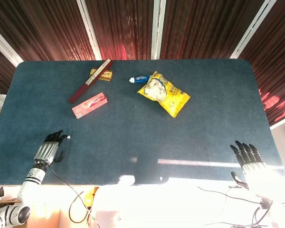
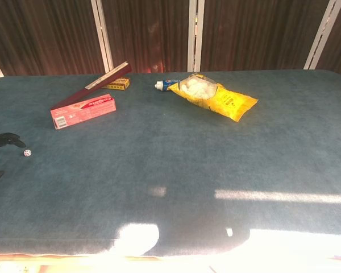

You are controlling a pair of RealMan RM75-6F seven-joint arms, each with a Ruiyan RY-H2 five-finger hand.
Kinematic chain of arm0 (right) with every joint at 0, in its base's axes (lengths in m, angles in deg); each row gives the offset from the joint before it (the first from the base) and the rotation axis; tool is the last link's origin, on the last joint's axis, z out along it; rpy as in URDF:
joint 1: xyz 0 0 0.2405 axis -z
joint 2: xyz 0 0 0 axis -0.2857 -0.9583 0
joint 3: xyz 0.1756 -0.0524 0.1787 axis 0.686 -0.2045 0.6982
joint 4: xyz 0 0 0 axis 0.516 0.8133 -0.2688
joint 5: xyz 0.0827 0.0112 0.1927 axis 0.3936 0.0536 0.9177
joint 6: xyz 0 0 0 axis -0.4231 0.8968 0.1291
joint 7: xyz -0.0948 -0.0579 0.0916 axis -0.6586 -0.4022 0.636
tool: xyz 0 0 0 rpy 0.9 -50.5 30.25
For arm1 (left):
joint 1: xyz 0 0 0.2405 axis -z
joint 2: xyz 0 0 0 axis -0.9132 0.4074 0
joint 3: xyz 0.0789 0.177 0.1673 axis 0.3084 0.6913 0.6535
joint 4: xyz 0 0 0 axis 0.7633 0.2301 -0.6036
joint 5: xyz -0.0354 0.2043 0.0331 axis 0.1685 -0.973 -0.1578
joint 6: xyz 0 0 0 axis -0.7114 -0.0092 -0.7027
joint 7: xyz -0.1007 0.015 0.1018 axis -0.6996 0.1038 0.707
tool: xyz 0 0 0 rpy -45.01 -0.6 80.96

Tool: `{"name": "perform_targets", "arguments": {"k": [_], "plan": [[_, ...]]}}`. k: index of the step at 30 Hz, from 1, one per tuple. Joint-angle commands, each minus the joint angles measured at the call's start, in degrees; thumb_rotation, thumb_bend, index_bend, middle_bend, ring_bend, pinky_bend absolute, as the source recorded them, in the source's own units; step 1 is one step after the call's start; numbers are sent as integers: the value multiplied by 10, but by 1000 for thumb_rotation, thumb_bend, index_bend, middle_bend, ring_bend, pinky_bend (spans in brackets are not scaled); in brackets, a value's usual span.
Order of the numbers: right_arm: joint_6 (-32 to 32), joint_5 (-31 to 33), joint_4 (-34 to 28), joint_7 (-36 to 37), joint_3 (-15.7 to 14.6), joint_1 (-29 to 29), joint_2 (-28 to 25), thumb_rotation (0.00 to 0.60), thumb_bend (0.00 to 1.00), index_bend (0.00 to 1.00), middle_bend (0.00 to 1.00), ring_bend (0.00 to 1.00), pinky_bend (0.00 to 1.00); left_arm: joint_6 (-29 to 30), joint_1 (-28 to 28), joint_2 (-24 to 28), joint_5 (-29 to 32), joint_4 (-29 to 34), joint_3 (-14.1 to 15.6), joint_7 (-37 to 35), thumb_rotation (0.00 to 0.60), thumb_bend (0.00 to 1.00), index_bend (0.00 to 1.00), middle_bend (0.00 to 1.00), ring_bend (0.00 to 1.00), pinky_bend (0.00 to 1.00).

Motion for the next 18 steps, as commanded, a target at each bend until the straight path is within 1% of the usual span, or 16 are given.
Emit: {"name": "perform_targets", "arguments": {"k": [1, 8, 18], "plan": [[1, -1, 0, 1, -1, 1, -1, 600, 291, 0, 0, 0, 0, -3, 2, -1, 5, 0, 1, 6, 600, 525, 188, 0, 0, 85], [13, -10, 1, 9, -3, 6, -5, 600, 291, 0, 0, 0, 0, -6, 2, -6, 14, -6, 5, 11, 600, 526, 189, 0, 0, 85], [13, -12, 2, 6, -6, 7, -5, 600, 291, 0, 0, 0, 0, -13, 8, -9, 19, -9, 6, 15, 600, 525, 188, 0, 0, 85]]}}
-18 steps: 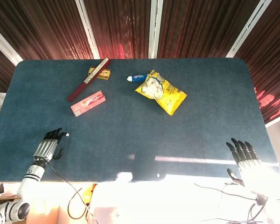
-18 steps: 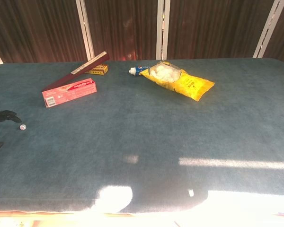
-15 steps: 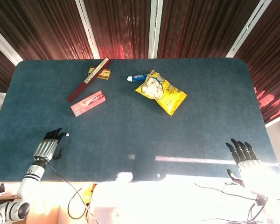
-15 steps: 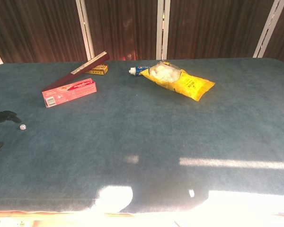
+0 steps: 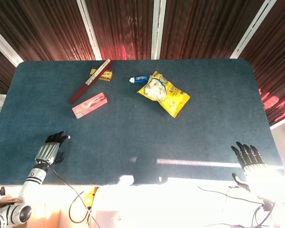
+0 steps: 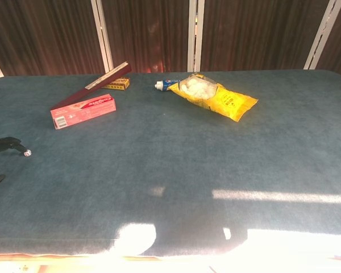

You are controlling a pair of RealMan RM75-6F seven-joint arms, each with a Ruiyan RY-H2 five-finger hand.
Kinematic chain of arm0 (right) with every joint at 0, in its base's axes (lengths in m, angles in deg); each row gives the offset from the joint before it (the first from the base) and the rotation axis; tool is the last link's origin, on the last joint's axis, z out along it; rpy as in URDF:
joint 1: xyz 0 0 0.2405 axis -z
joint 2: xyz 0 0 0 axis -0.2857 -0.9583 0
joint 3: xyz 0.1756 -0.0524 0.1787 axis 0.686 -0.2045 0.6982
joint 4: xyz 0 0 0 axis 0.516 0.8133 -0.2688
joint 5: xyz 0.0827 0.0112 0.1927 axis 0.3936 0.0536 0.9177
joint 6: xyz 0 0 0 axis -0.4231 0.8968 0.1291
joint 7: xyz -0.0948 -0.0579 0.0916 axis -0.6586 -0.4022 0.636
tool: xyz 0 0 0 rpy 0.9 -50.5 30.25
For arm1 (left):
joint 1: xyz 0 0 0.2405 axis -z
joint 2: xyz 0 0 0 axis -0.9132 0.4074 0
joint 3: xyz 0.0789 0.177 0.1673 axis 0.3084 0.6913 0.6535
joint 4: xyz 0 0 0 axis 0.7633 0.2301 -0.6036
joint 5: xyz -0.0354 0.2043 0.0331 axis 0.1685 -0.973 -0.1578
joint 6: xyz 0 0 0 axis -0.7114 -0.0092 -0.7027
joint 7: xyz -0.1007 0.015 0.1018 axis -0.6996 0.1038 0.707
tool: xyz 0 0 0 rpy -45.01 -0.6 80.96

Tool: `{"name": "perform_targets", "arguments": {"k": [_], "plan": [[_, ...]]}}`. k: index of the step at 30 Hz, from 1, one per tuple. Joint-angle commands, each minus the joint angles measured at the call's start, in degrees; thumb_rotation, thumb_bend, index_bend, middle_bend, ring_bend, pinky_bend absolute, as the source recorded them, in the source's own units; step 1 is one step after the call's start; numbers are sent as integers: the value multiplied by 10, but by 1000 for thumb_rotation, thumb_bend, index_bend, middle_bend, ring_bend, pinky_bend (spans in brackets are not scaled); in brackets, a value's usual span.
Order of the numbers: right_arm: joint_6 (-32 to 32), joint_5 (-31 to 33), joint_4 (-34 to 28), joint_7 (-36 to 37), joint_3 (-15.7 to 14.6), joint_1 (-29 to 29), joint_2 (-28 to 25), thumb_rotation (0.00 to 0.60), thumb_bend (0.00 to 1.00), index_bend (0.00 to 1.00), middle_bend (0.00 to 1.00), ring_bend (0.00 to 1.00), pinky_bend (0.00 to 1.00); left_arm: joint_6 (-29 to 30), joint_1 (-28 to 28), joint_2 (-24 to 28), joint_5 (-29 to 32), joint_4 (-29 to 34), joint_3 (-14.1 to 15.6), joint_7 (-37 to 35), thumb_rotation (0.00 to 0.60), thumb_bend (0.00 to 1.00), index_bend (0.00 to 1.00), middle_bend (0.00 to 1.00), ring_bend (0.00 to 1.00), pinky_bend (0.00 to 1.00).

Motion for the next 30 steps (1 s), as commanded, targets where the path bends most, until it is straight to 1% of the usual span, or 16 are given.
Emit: {"name": "perform_targets", "arguments": {"k": [1, 9, 13, 22, 25, 27, 29, 30], "plan": [[-1, 1, 0, 0, 0, 0, 0, 600, 291, 0, 0, 0, 0, -3, 2, -1, 2, -2, 0, 1, 600, 525, 188, 0, 0, 85], [-6, 5, 0, -4, 1, -2, 1, 600, 290, 0, 0, 0, 0, -5, 4, -3, 6, -4, 1, 2, 600, 525, 188, 0, 0, 85], [-4, 6, -1, -3, 2, -1, 1, 600, 290, 0, 0, 0, 0, 4, 0, -2, 0, 3, 7, 7, 600, 525, 189, 0, 0, 85], [0, 0, 0, 0, 0, 0, 0, 600, 290, 0, 0, 0, 0, 38, -19, 8, -19, 53, 29, 30, 600, 525, 189, 0, 0, 85], [2, -1, 0, 0, 0, 2, -1, 600, 290, 0, 0, 0, 0, 84, -33, 16, -48, 79, 35, 35, 600, 525, 188, 0, 0, 85], [3, -2, 0, -1, -1, 2, 0, 600, 291, 0, 0, 0, 0, 136, -50, 31, -86, 108, 44, 35, 600, 524, 183, 0, 0, 85], [2, -2, 1, -1, -1, 2, 0, 600, 290, 0, 0, 0, 0, 181, -68, 49, -119, 134, 55, 36, 600, 514, 147, 0, 0, 85], [2, -2, 1, -2, -1, 2, 0, 600, 291, 0, 0, 0, 0, 216, -84, 64, -141, 152, 65, 37, 600, 506, 109, 0, 0, 85]]}}
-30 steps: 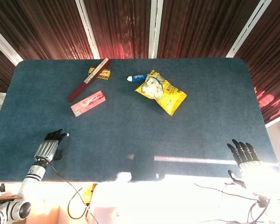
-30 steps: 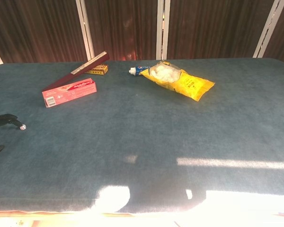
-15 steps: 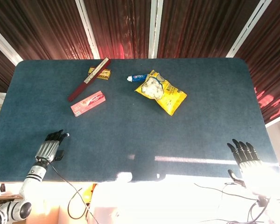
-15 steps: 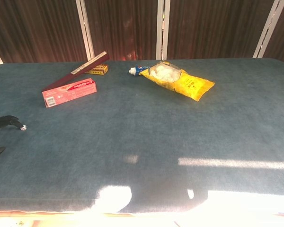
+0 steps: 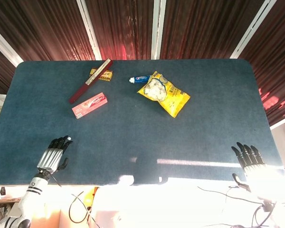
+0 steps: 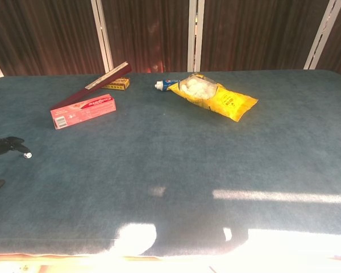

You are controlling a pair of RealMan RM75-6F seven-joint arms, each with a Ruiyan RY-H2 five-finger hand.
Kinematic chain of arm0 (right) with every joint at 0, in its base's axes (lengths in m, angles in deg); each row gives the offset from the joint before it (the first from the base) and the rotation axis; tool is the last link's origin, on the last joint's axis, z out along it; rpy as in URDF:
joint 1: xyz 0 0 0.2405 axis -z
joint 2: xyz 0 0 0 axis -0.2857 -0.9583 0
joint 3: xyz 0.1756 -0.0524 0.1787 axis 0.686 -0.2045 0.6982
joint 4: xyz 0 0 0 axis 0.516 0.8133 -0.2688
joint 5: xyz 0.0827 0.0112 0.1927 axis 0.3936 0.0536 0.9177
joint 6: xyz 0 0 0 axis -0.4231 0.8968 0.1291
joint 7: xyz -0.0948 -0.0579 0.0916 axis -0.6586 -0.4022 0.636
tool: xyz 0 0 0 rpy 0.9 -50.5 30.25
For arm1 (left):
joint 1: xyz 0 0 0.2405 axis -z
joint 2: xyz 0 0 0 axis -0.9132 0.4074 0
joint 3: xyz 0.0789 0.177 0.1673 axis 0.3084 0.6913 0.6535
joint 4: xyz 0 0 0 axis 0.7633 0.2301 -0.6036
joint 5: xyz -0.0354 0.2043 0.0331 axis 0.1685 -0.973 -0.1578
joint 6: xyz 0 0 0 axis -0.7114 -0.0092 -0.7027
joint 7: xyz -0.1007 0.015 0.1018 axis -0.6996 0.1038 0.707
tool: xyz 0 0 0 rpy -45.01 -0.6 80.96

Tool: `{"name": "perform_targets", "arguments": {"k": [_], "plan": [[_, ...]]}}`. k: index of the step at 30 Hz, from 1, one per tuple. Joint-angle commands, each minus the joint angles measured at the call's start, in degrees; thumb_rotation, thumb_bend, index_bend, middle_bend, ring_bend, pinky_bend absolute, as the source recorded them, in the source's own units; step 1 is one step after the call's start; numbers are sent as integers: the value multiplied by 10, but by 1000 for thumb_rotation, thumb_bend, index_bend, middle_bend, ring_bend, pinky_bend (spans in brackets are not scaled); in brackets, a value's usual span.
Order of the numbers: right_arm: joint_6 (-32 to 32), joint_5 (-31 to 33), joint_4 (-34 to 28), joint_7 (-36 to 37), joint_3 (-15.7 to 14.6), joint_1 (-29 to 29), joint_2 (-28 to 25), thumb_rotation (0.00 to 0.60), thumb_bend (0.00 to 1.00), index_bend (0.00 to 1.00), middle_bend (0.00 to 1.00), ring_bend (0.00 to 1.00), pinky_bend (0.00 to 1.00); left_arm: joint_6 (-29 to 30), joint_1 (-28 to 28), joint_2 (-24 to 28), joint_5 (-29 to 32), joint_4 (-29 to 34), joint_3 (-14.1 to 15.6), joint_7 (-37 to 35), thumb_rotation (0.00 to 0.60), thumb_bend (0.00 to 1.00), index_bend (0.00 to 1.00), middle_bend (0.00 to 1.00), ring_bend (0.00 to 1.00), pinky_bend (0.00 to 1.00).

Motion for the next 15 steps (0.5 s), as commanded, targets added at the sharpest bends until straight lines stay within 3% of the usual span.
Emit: {"name": "perform_targets", "arguments": {"k": [1, 5, 9, 15], "plan": [[-1, 1, 0, -1, 0, 0, 0, 600, 290, 0, 0, 0, 0, 125, -57, 52, -87, 73, 34, 4, 600, 499, 74, 0, 0, 85], [-10, 6, 1, -9, 1, -3, 3, 600, 290, 0, 0, 0, 0, 245, -126, 100, -157, 107, 75, -24, 600, 447, 0, 0, 0, 85], [-39, -1, -7, -18, -8, -15, 8, 600, 290, 0, 0, 0, 0, 313, -167, 124, -201, 115, 95, -56, 600, 239, 0, 0, 0, 85], [-56, 8, -6, -34, -7, -23, 19, 600, 291, 0, 0, 0, 0, 286, -171, 142, -183, 119, 92, -70, 600, 205, 0, 0, 0, 85]]}}
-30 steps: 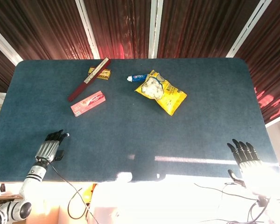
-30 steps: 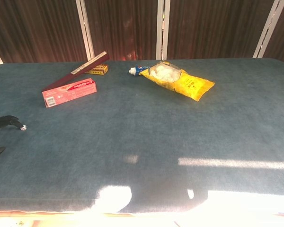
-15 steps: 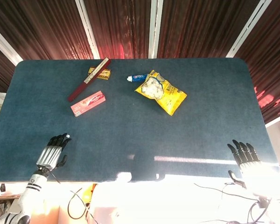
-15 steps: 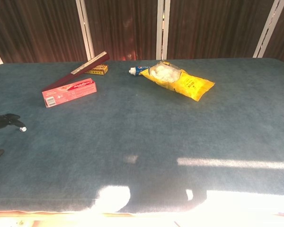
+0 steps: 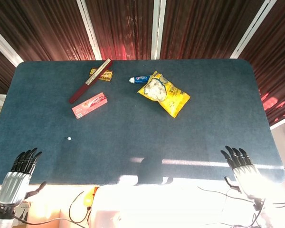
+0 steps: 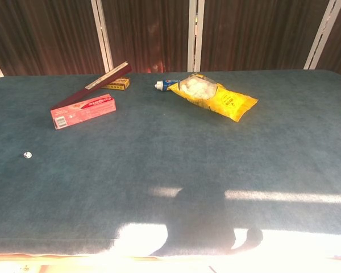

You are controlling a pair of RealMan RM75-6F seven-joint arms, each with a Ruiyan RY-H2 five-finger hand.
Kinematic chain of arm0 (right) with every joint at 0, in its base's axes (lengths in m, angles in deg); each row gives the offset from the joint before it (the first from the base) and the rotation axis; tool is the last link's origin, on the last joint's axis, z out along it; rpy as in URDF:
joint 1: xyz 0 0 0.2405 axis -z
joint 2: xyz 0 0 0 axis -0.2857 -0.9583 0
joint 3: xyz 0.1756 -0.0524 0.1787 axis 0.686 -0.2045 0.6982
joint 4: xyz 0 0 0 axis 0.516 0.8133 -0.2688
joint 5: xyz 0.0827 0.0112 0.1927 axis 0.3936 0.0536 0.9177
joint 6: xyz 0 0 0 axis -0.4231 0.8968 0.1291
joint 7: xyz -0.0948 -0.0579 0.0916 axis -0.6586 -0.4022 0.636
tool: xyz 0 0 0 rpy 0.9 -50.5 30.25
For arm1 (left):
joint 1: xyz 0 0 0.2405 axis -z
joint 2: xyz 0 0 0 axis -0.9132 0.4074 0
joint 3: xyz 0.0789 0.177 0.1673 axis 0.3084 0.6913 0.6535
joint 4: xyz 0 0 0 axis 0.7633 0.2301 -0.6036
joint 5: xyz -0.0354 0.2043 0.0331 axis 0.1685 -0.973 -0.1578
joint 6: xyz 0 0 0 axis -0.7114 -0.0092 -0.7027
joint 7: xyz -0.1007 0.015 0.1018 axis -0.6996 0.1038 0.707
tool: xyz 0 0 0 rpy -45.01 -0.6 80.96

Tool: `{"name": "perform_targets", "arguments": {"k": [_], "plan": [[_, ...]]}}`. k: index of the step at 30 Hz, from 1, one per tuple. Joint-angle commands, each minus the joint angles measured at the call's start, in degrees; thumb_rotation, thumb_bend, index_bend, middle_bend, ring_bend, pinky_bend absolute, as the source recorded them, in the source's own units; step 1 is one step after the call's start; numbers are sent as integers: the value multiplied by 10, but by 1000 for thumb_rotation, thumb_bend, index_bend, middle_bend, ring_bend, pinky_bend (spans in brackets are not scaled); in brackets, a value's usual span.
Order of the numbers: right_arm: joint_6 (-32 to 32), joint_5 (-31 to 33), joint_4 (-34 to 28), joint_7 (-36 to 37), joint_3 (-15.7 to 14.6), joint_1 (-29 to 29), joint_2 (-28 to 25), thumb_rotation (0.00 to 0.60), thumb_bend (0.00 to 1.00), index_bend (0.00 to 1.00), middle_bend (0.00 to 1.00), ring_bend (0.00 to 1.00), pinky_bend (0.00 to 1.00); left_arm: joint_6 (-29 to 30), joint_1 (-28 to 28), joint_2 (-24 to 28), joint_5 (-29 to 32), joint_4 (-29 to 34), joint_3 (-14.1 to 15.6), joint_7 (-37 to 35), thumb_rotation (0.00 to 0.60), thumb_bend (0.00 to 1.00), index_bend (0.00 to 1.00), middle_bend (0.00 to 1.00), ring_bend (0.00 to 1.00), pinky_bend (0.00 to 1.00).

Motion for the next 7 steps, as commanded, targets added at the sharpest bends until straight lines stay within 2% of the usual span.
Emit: {"name": "perform_targets", "arguments": {"k": [1, 7], "plan": [[-1, 6, 1, -1, 3, -2, 3, 600, 290, 0, 0, 0, 0, -33, -1, 21, 31, 19, 2, 2, 600, 205, 0, 0, 0, 85], [-5, 15, 3, -9, 6, -5, 7, 600, 291, 0, 0, 0, 0, -43, -2, 31, 34, 31, -7, 3, 600, 206, 0, 0, 0, 85]]}}
